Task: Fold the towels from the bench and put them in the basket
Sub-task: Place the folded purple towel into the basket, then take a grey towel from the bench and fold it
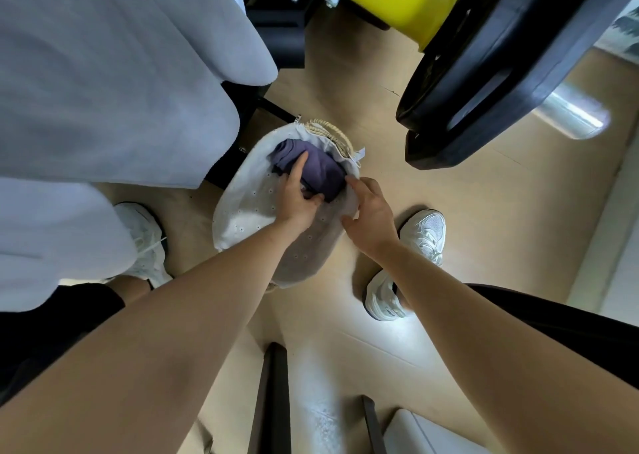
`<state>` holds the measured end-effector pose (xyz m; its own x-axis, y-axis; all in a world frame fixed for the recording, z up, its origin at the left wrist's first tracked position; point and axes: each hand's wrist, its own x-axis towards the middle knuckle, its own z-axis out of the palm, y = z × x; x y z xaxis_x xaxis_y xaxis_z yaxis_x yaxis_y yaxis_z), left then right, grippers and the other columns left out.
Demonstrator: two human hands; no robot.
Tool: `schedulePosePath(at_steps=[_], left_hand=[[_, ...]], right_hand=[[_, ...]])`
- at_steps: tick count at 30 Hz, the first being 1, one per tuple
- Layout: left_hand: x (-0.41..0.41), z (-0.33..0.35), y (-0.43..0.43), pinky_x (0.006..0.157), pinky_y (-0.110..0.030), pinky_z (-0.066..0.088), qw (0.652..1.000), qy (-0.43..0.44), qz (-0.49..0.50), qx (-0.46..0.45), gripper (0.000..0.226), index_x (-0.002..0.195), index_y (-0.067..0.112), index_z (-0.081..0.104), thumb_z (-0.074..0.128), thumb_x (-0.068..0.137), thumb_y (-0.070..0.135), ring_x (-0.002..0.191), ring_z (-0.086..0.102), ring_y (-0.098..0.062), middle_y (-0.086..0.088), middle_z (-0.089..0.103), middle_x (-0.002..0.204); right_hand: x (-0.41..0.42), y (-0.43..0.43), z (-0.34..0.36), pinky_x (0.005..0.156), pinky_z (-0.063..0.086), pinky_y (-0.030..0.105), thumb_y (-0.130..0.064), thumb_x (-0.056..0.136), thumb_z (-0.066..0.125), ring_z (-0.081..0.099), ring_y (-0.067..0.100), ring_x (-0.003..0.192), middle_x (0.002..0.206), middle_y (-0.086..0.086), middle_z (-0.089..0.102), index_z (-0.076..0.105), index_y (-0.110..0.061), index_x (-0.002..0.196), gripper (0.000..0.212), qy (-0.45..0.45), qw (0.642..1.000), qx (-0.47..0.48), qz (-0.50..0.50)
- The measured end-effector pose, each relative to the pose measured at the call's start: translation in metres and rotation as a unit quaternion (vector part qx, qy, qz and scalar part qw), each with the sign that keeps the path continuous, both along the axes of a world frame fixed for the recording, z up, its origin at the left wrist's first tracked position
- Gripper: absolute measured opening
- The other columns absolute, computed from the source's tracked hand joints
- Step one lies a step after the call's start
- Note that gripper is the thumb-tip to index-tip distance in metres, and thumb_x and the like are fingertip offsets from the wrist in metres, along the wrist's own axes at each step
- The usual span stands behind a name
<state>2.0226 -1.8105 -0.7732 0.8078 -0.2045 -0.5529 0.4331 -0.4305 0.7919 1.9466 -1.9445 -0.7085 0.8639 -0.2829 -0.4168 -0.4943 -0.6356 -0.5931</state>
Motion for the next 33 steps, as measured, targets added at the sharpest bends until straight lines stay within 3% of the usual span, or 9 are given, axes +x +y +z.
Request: schedulePosePath(at_steps=[6, 11, 15, 18, 21, 23, 26, 28, 33], left_hand=[[0.002, 0.041, 0.017, 0.119, -0.048, 0.035, 0.995, 0.017, -0.069, 0.065, 0.089, 0.160, 0.030, 0.029, 0.076, 0.087, 0.010, 0.144, 0.040, -0.031, -0.013, 0.041, 0.158], [-0.004, 0.106, 0.051, 0.111, -0.030, 0.041, 0.982, -0.010, -0.164, 0.088, 0.061, 0.146, 0.024, 0.054, 0.076, 0.089, 0.015, 0.135, 0.053, -0.022, -0.005, 0.059, 0.144], [-0.004, 0.182, 0.078, 0.099, -0.035, 0.052, 0.957, -0.052, -0.268, 0.096, 0.030, 0.121, 0.024, 0.072, 0.072, 0.091, 0.021, 0.104, 0.070, -0.018, 0.004, 0.073, 0.105], [0.002, 0.246, 0.102, 0.094, -0.037, 0.055, 0.936, -0.113, -0.314, 0.108, 0.025, 0.118, 0.024, 0.073, 0.068, 0.094, 0.026, 0.097, 0.069, -0.014, 0.007, 0.074, 0.102], [0.008, 0.302, 0.132, 0.083, -0.032, 0.057, 0.939, -0.197, -0.269, 0.084, 0.026, 0.115, 0.028, 0.074, 0.068, 0.090, 0.030, 0.089, 0.070, -0.008, 0.011, 0.075, 0.098], [0.012, 0.328, 0.159, 0.080, -0.028, 0.056, 0.934, -0.260, -0.230, 0.087, 0.024, 0.113, 0.030, 0.074, 0.072, 0.090, 0.026, 0.088, 0.068, -0.002, 0.017, 0.073, 0.097], [0.021, 0.350, 0.207, 0.083, -0.034, 0.054, 0.902, -0.363, -0.167, 0.163, 0.026, 0.112, 0.030, 0.074, 0.076, 0.088, 0.020, 0.098, 0.065, -0.010, 0.016, 0.070, 0.104], [0.030, 0.350, 0.238, 0.085, -0.033, 0.049, 0.875, -0.414, -0.130, 0.216, 0.028, 0.109, 0.028, 0.074, 0.076, 0.084, 0.016, 0.103, 0.061, -0.020, 0.011, 0.067, 0.107], [0.047, 0.336, 0.266, 0.091, -0.034, 0.045, 0.875, -0.417, -0.115, 0.220, 0.038, 0.115, 0.029, 0.074, 0.082, 0.079, 0.019, 0.111, 0.052, -0.024, 0.005, 0.061, 0.113]], right_hand=[[0.002, -0.005, 0.014, 0.103, 0.045, 0.029, -0.008, 0.079, 0.075, 0.057, 0.027, 0.115, 0.142, 0.005, 0.041, 0.045, -0.016, 0.147, 0.074, 0.050, 0.999, 0.016, 0.013], [0.007, -0.003, 0.046, 0.101, 0.048, 0.038, -0.017, 0.079, 0.075, 0.056, 0.035, 0.116, 0.141, 0.009, 0.044, 0.050, -0.018, 0.143, 0.069, 0.055, 0.998, -0.039, 0.018], [0.027, 0.013, 0.097, 0.094, 0.051, 0.037, -0.017, 0.081, 0.074, 0.060, 0.032, 0.108, 0.126, 0.010, 0.057, 0.066, -0.014, 0.122, 0.042, -0.025, 0.998, -0.047, 0.030], [0.046, 0.035, 0.143, 0.086, 0.055, 0.039, -0.021, 0.084, 0.072, 0.064, 0.023, 0.093, 0.106, 0.004, 0.068, 0.071, -0.021, 0.104, 0.020, -0.066, 0.998, 0.003, 0.014], [0.062, 0.061, 0.186, 0.074, 0.054, 0.024, -0.019, 0.087, 0.071, 0.063, 0.000, 0.074, 0.089, -0.007, 0.069, 0.071, -0.026, 0.094, 0.010, -0.122, 0.991, 0.054, 0.002], [0.068, 0.081, 0.211, 0.062, 0.049, 0.012, -0.015, 0.089, 0.071, 0.062, -0.002, 0.064, 0.081, -0.008, 0.069, 0.071, -0.020, 0.091, 0.006, -0.145, 0.984, 0.103, 0.004], [0.076, 0.114, 0.240, 0.068, 0.056, 0.023, -0.019, 0.087, 0.074, 0.067, 0.010, 0.067, 0.078, -0.006, 0.073, 0.074, -0.023, 0.087, 0.004, -0.175, 0.975, 0.130, 0.047], [0.080, 0.137, 0.250, 0.066, 0.056, 0.023, -0.021, 0.086, 0.074, 0.064, 0.005, 0.064, 0.074, -0.008, 0.072, 0.074, -0.022, 0.085, 0.002, -0.173, 0.974, 0.125, 0.071], [0.089, 0.187, 0.254, 0.074, 0.055, 0.026, -0.023, 0.081, 0.081, 0.063, 0.009, 0.075, 0.085, -0.005, 0.072, 0.074, -0.017, 0.089, 0.013, -0.188, 0.969, 0.143, 0.077]])
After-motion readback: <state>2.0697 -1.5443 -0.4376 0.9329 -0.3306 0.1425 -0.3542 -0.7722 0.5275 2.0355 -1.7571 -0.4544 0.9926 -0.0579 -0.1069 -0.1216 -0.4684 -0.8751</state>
